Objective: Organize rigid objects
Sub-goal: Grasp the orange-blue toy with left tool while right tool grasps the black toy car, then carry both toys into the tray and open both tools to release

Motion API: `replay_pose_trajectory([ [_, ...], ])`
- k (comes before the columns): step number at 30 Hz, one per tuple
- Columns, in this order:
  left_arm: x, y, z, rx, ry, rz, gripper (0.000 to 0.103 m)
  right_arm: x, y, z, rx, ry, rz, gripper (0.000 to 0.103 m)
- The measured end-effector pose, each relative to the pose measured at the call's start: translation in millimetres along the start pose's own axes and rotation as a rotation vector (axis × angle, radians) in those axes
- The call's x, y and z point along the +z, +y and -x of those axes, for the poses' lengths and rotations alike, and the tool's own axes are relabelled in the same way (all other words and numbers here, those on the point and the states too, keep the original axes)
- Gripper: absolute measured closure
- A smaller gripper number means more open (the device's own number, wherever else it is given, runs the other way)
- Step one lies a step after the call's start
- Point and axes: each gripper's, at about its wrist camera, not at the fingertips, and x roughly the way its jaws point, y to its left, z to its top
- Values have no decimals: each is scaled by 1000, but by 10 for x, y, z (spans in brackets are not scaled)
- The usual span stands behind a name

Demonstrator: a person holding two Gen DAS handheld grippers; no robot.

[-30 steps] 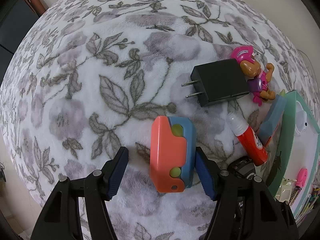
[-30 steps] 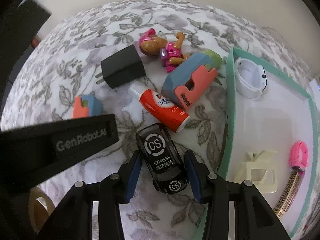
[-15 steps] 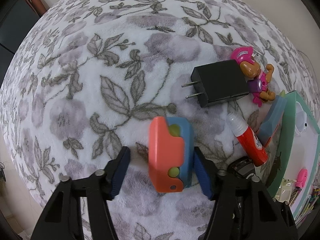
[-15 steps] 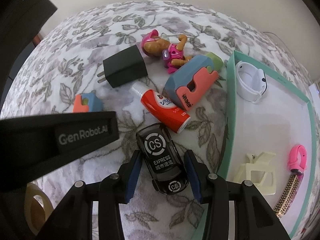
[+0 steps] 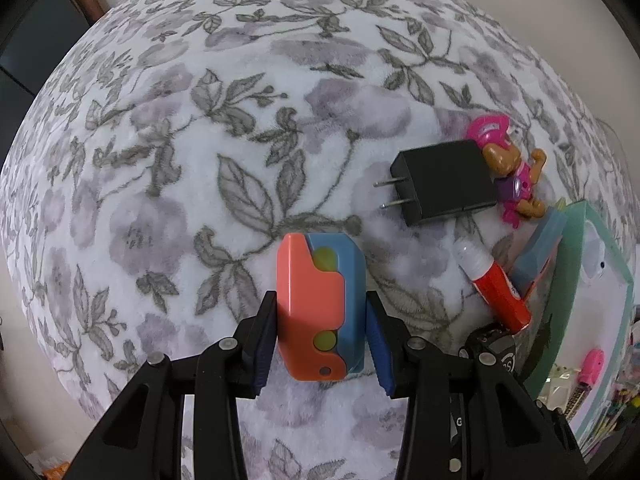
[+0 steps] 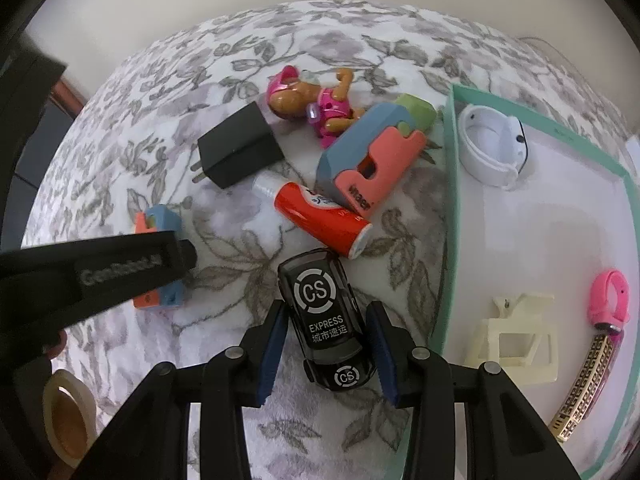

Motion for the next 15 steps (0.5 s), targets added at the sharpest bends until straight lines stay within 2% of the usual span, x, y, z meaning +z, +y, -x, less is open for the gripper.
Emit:
replay_pose_trajectory([
  [7,60,168,262,-3,-56,22,59,105,-219,160,39,-12,-69,60],
  [13,116,346,709,-59,-161,66,59,192,-364,585,75,-117,-111,60],
  [15,107,377,891,-78,-209,71,59,222,-379,796,60,-177,-117,60],
])
